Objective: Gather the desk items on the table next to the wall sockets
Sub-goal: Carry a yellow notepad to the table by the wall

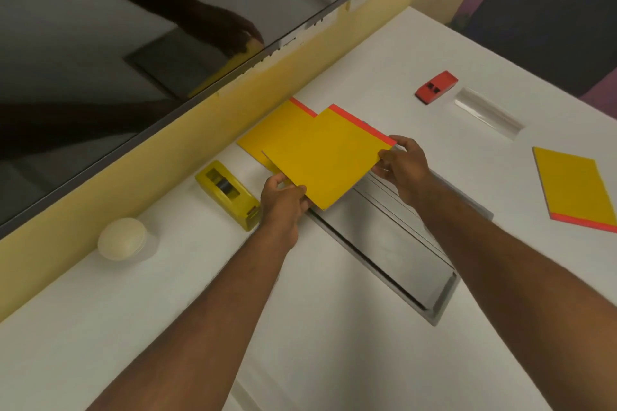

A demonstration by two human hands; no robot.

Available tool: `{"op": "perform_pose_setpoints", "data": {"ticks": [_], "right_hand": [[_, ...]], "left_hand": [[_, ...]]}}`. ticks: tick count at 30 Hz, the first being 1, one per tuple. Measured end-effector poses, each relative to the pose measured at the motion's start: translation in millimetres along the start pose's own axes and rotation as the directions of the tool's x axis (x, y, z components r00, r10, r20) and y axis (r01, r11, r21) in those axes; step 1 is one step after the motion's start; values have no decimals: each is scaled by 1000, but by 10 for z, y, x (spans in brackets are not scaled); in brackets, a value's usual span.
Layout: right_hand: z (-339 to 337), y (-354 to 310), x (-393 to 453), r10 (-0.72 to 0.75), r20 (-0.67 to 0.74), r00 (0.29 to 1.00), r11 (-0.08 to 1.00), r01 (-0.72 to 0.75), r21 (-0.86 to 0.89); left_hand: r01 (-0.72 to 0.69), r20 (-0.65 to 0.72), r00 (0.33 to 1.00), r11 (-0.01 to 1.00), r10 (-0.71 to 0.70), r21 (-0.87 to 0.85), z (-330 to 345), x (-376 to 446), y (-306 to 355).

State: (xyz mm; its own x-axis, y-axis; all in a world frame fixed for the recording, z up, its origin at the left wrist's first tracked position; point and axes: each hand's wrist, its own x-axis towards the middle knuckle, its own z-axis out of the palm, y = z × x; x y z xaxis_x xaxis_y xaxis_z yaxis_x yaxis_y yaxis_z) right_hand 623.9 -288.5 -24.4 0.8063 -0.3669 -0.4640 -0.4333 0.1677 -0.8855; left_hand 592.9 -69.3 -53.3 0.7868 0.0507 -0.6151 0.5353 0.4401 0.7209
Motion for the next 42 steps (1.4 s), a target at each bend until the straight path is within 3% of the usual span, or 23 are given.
{"op": "perform_pose_setpoints", "data": {"ticks": [9, 16, 22, 29, 36, 42], "right_hand": [[517, -29, 802, -10, 46, 999, 996, 14, -90], [724, 113, 1206, -3, 40, 999, 986, 10, -165], [821, 290, 1424, -70, 56, 996, 939, 84, -335], [850, 480, 1521, -89, 51, 995, 927, 102, -361], [872, 545, 1560, -180, 48, 982, 865, 181, -468], [848, 552, 1559, -207, 60, 977, 848, 209, -487]], "left_hand": [[-3, -195, 981, 999, 11, 44, 39, 726, 77], [5, -324, 943, 968, 79, 250, 27, 1075, 31], [-36, -367, 907, 905, 208, 424, 7, 1156, 29], [-15, -364, 895, 834, 257, 551, -22, 1185, 4], [11, -446, 883, 941, 150, 339, -16, 1187, -39], [26, -464, 875, 943, 140, 333, 8, 1172, -32]]}}
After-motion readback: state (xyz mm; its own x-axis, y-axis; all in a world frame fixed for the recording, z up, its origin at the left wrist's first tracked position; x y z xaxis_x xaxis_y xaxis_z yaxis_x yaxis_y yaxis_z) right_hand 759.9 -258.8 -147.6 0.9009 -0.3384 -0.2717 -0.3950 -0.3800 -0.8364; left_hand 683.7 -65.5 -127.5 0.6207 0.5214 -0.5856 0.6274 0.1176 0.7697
